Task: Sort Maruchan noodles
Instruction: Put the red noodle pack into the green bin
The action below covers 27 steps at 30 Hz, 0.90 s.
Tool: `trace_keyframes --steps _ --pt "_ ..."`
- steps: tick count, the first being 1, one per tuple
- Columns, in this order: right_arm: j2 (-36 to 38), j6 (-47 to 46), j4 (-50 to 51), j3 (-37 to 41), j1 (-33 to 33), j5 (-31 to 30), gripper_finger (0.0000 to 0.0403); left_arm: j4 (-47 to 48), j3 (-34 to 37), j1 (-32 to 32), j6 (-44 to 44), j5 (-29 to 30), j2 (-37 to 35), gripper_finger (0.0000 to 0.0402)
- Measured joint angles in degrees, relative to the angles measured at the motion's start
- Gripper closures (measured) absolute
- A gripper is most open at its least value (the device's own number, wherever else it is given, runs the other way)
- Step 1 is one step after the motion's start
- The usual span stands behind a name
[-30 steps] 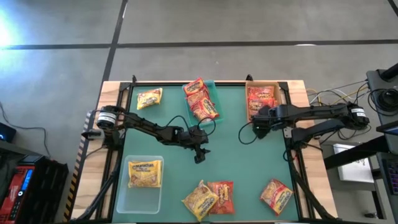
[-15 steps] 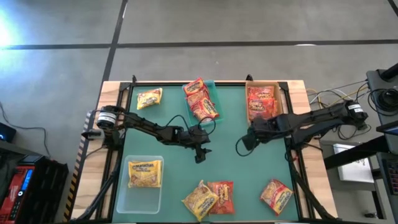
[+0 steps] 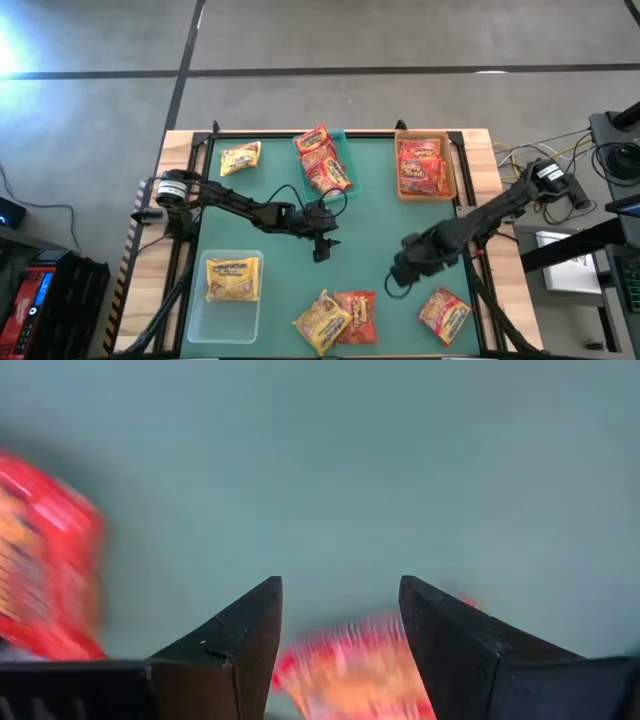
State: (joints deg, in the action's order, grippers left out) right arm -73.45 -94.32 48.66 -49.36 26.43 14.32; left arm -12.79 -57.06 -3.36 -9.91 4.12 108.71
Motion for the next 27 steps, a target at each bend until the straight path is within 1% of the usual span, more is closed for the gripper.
trace_keyframes --steps 4,8,10,14,17,20,27 --pt "-2.6 -5.0 -0.3 0.0 4.8 10.1 0.0211 0.1 0.1 0.0 0.2 0.0 0.0 0.0185" --pt "-4.4 -10.0 -0.4 0.0 9.0 21.8 0.0211 0.1 0.1 0.0 0.2 0.0 0.0 0.0185" --pt "-5.4 -12.4 -0.5 0.0 10.8 25.1 0.0211 0.1 0.1 0.0 0.2 0.0 0.0 0.0185" --pt "-7.4 -14.2 -0.9 0.0 13.4 28.0 0.0211 0.1 0.2 0.0 0.2 0.0 0.0 0.0185" --pt "-9.1 -13.4 -1.1 0.0 14.1 28.2 0.0211 -0.1 0.2 0.0 0.2 0.0 0.0 0.0185" --pt "-11.1 -10.9 -1.4 0.0 14.2 28.1 0.0211 -0.1 0.2 0.0 0.2 0.0 0.0 0.0185" --pt "-16.1 -1.6 -3.3 0.0 14.2 28.1 0.0211 -0.1 0.2 0.0 0.2 0.0 0.0 0.0185"
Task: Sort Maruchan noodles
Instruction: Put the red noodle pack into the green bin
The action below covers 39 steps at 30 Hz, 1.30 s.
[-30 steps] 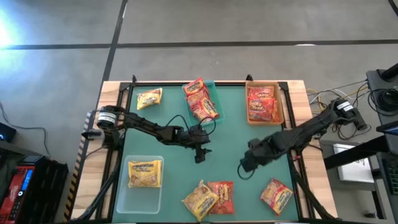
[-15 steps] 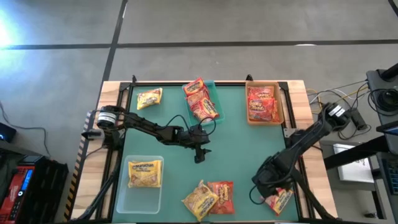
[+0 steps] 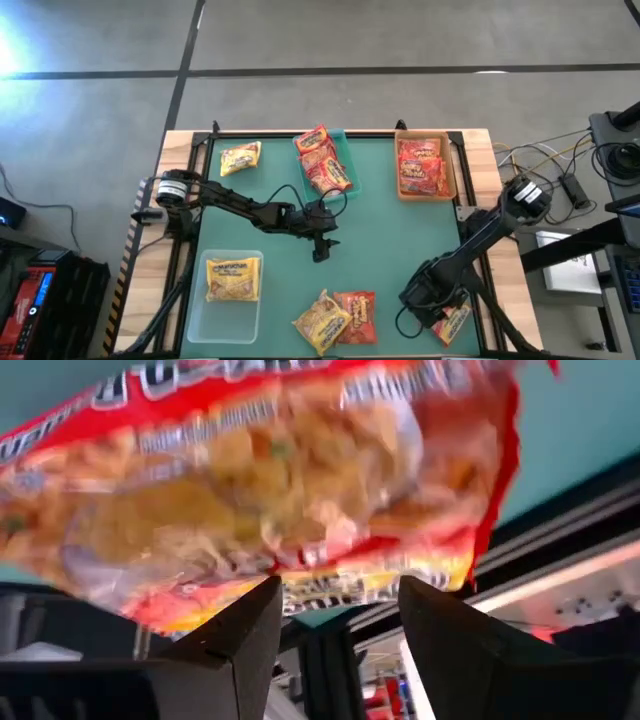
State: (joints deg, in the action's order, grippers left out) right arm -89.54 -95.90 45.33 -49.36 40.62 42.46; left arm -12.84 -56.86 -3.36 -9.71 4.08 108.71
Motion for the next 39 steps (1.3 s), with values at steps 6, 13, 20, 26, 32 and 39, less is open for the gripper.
trace_keyframes --steps 6,13,20,26,32,39 --pt "-2.8 5.6 -1.8 -0.1 0.0 1.0 0.0211 0.0 0.0 0.0 0.0 0.0 0.0 0.0185" --pt "-1.9 9.0 -2.0 -0.1 0.0 -1.3 0.0211 0.0 0.0 0.0 0.0 0.0 0.0 0.0185" --pt "0.8 8.0 -2.4 -0.2 -0.2 -10.9 0.0211 -0.1 0.0 0.0 0.2 0.0 0.0 0.0185" --pt "0.4 8.7 -2.5 -0.2 -0.8 -21.5 0.0211 -0.2 0.0 0.0 0.2 0.0 0.0 0.0185" --pt "0.4 11.4 -2.9 -0.2 -2.4 -29.3 0.0211 -0.4 0.0 0.0 0.3 0.0 0.0 0.0185" --pt "0.3 16.5 -5.6 -0.1 -6.1 -38.6 0.0211 -0.7 0.0 0.0 0.3 0.0 0.0 0.0185"
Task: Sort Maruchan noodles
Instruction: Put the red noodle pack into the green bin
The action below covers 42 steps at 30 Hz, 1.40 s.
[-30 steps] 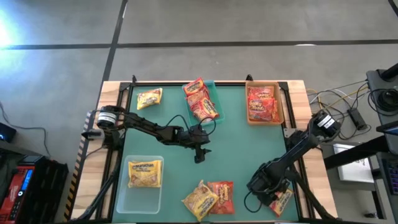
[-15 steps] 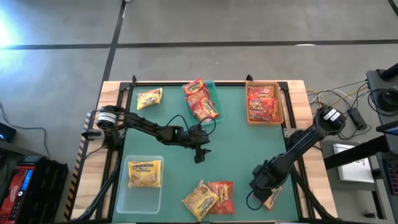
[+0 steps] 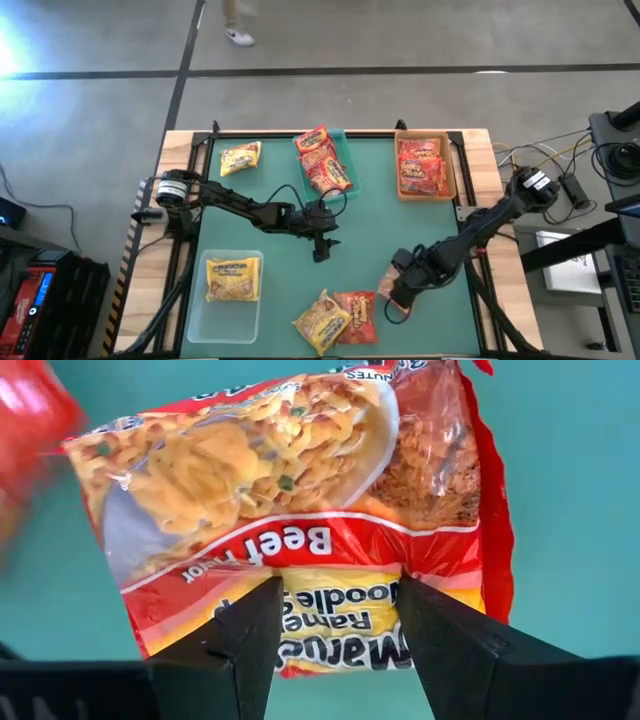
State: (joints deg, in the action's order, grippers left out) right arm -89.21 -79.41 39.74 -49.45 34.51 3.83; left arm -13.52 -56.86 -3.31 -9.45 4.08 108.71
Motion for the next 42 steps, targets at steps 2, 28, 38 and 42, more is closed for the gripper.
trace_keyframes --steps 2,28,38,42 --pt "0.0 1.9 -1.6 0.0 -1.3 -4.1 0.0211 -0.1 0.0 0.0 0.0 0.0 0.0 0.0185" --pt "9.2 19.9 -10.0 -1.6 -6.0 -22.0 0.0211 -9.5 0.0 -0.5 -13.8 -14.2 1.5 0.0185" --pt "1.7 23.5 -10.0 -1.0 -4.1 -21.9 0.0211 -14.1 0.0 -0.6 -30.4 -17.5 4.9 0.0185" --pt "0.4 23.9 -9.9 -0.9 -3.4 -22.2 0.0211 -17.7 0.0 -0.5 -39.5 -18.7 7.8 0.0185"
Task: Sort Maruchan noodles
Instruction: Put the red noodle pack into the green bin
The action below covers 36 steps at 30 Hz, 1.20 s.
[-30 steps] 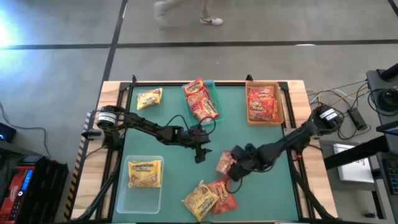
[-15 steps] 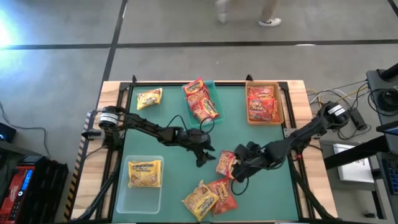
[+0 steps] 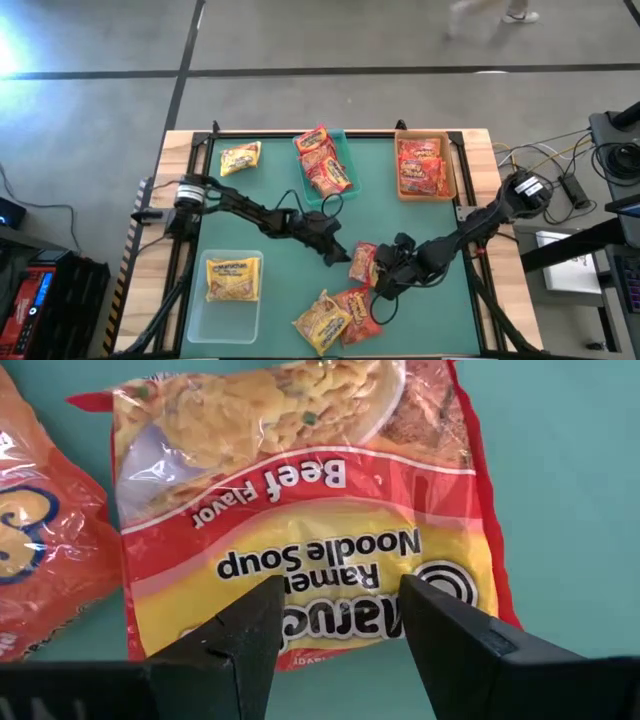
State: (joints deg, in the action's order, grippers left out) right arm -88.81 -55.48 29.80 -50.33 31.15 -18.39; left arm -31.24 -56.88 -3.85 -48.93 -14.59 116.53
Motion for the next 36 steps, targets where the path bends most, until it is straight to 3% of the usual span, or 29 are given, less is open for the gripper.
trace_keyframes --steps 12,28,36 --pt "-0.4 0.1 0.4 0.6 2.0 0.8 0.0211 -9.2 -1.3 0.2 -10.0 -0.6 4.5 0.0185" --pt "-0.5 2.3 -0.2 0.7 2.1 -2.1 0.0211 3.3 -8.9 0.0 -8.4 -1.5 5.1 0.0185" --pt "-0.5 2.5 -0.5 0.8 2.2 -2.3 0.0211 4.8 -16.0 -0.2 -7.5 -4.5 10.6 0.0185"
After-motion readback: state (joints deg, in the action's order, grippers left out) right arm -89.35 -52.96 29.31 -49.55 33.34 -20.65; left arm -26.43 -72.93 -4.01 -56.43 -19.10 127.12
